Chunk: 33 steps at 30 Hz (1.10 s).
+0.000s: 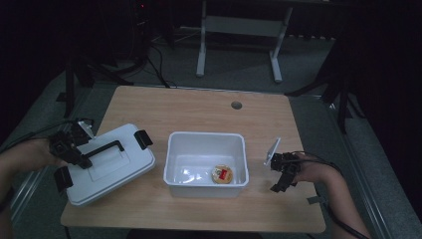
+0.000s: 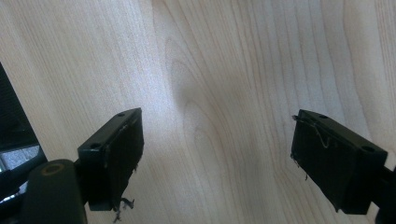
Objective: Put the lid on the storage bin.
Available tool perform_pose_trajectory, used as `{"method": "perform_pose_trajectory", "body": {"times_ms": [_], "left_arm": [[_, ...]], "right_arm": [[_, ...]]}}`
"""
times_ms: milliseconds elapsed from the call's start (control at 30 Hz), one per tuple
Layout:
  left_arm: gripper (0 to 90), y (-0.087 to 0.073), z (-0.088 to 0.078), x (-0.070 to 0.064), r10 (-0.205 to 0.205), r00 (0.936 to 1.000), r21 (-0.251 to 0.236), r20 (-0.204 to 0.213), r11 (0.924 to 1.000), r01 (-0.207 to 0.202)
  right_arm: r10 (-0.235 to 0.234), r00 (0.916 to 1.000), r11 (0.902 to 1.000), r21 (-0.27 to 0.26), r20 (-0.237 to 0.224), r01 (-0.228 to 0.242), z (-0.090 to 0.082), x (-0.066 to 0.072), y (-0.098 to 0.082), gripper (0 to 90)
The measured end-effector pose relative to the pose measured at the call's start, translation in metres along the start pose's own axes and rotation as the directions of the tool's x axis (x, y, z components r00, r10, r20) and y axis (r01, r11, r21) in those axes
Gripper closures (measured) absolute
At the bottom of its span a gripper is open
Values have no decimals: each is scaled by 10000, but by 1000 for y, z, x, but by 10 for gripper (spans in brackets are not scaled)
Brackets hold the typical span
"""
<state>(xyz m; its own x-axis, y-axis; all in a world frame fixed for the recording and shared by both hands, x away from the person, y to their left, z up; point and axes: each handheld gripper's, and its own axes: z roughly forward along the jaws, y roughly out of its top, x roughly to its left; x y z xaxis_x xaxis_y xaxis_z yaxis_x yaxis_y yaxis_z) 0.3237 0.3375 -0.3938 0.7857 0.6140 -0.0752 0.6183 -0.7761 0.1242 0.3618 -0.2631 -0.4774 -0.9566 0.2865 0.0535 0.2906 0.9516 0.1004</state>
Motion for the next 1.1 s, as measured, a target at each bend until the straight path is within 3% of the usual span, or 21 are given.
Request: {"method": "perform_pose_trajectory", "body": {"times_ms": [267, 633, 967, 1100], "left_arm": [[836, 10, -34, -14, 543, 9981, -378, -295, 9977, -554], [835, 45, -45, -35, 1598, 9869, -662, -210, 9848, -1609], [835, 98, -41, -53, 2588, 9659, -567, -100, 9642, -2590], [835, 119, -37, -61, 3066, 9518, -600, -9, 9501, -3061]], "right_arm": [[132, 9997, 9999, -102, 183, -130, -2, -2, -1, 159], [149, 9997, 9998, -97, 197, -147, 0, -2, -5, 159], [150, 9996, 9999, -69, 231, -148, 2, -2, -5, 159], [141, 9996, 9999, -71, 257, -139, 3, -2, -5, 159]]}}
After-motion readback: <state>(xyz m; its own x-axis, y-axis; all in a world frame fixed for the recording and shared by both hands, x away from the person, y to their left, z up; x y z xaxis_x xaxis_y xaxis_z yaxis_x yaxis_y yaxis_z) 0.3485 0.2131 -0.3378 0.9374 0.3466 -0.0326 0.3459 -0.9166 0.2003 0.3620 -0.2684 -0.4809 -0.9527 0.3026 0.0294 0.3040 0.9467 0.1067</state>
